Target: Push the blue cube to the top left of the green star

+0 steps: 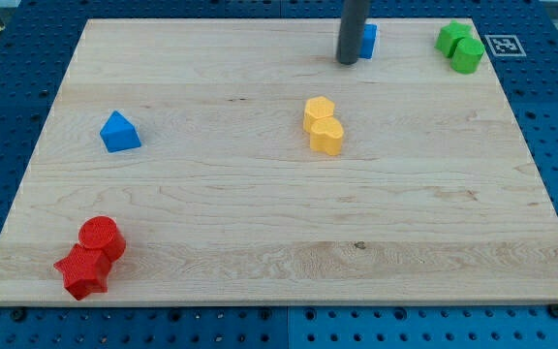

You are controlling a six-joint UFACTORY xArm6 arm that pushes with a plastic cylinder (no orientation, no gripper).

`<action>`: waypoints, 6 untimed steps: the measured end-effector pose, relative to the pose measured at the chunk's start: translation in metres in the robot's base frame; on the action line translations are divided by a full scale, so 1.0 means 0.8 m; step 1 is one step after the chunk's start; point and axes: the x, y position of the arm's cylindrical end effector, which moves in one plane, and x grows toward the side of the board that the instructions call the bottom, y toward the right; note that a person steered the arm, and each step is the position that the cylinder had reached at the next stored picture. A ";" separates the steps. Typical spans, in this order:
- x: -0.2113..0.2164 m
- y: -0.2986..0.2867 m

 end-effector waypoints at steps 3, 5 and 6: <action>-0.037 0.141; -0.034 0.059; -0.025 -0.013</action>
